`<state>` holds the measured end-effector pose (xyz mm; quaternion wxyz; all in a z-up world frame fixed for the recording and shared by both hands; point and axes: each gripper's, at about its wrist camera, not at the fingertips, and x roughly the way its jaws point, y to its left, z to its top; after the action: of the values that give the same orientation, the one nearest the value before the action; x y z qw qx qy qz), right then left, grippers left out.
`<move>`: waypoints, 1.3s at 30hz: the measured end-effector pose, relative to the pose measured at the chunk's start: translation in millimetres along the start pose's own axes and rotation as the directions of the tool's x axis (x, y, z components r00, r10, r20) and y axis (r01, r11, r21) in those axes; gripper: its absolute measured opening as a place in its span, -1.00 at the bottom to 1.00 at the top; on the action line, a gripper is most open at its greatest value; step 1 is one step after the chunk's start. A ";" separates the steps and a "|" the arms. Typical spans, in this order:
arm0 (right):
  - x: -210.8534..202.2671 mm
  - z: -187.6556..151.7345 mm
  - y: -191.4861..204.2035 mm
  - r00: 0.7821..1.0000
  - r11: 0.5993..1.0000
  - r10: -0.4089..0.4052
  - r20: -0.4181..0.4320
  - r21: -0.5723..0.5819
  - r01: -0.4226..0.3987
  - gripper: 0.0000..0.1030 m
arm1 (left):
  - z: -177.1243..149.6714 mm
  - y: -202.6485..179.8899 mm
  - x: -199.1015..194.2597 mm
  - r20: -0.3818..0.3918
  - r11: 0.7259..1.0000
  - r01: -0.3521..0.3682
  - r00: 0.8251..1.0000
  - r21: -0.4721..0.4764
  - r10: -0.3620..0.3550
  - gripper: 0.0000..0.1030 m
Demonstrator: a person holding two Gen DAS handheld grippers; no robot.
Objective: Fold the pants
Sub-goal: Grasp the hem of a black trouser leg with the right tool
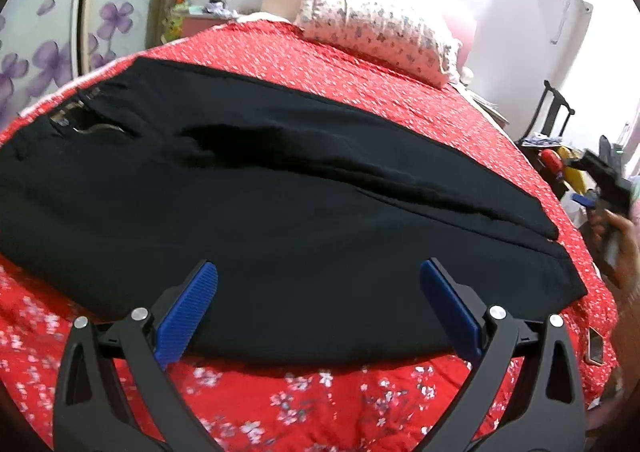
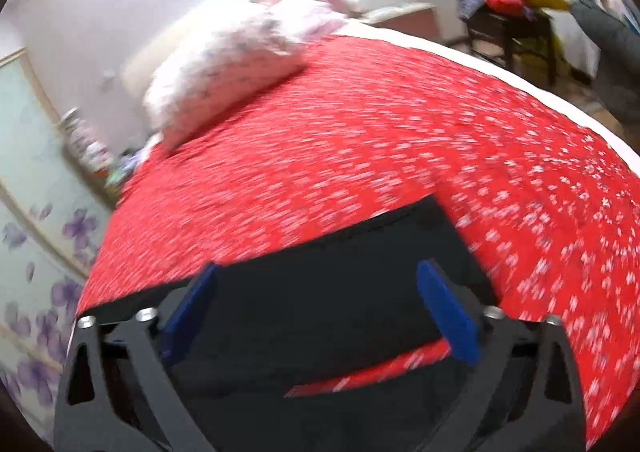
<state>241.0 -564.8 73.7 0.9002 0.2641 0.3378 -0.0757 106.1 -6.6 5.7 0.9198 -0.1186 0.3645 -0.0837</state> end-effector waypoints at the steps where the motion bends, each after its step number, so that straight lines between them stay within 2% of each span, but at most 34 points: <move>1: 12.2 8.2 -10.1 1.000 0.999 -0.013 -0.017 0.030 0.014 0.66 | -1.6 -0.4 2.5 -0.002 1.000 0.009 1.000 0.005 -0.009 0.97; 5: 57.6 24.4 -47.5 0.996 0.988 -0.065 -0.063 0.139 0.073 0.48 | -8.3 -4.1 7.9 0.019 0.999 0.027 0.999 0.046 -0.027 0.97; 8: 80.1 30.9 -64.3 0.993 0.980 -0.097 -0.063 0.166 0.106 0.41 | -12.6 -7.7 8.7 0.034 0.996 0.060 0.997 0.065 -0.062 0.97; 13: 111.8 39.3 -73.4 0.985 0.976 -0.162 -0.059 0.135 0.169 0.18 | -13.0 -8.7 9.6 0.030 0.989 0.134 0.990 0.067 -0.136 0.97; 15: 121.3 39.0 -73.9 0.984 0.978 -0.161 -0.071 0.123 0.169 0.06 | -12.8 -10.1 13.2 0.017 0.989 0.132 0.991 0.072 -0.134 0.97; 17: 131.4 36.5 -74.3 0.976 0.974 -0.196 -0.091 0.098 0.204 -0.04 | -12.1 -11.3 16.7 0.000 0.989 0.129 0.992 0.075 -0.130 0.97; 18: 133.6 34.3 -73.6 0.973 0.972 -0.213 -0.088 0.083 0.220 -0.16 | -12.1 -12.6 18.6 -0.009 0.989 0.128 0.992 0.077 -0.128 0.97; 20: 131.2 32.2 -71.8 0.969 0.969 -0.239 -0.064 0.048 0.242 -0.62 | -12.0 -13.6 20.6 -0.018 0.990 0.121 0.993 0.078 -0.120 0.97; 21: 129.2 31.9 -72.6 0.971 0.971 -0.231 -0.062 0.049 0.234 -0.64 | -9.4 -14.3 22.5 -0.022 0.990 0.118 0.993 0.076 -0.117 0.97; 26: 87.6 30.5 -63.3 0.991 0.991 -0.133 0.031 0.036 0.132 -0.68 | -10.7 -13.2 22.7 -0.014 0.992 0.105 0.994 0.069 -0.104 0.97; 31: 25.3 14.9 -46.6 0.994 1.000 -0.004 0.114 -0.010 0.005 -0.70 | -15.3 -2.3 13.8 0.019 0.994 0.112 0.993 0.013 -0.113 0.97; 35: -34.3 -19.4 -33.1 0.986 0.994 0.102 0.130 -0.052 -0.095 -0.70 | -22.8 9.5 -4.8 0.064 0.986 0.152 0.987 -0.063 -0.148 0.97; 39: -83.1 -75.1 -32.4 0.985 0.988 0.146 0.096 -0.068 -0.140 -0.71 | -24.7 14.4 -27.2 0.085 0.990 0.133 0.988 -0.051 -0.129 0.97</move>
<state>124.9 -556.2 66.3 0.9268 0.2562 0.2744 -0.0137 70.4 9.8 1.9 0.9227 -0.1717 0.3204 -0.1286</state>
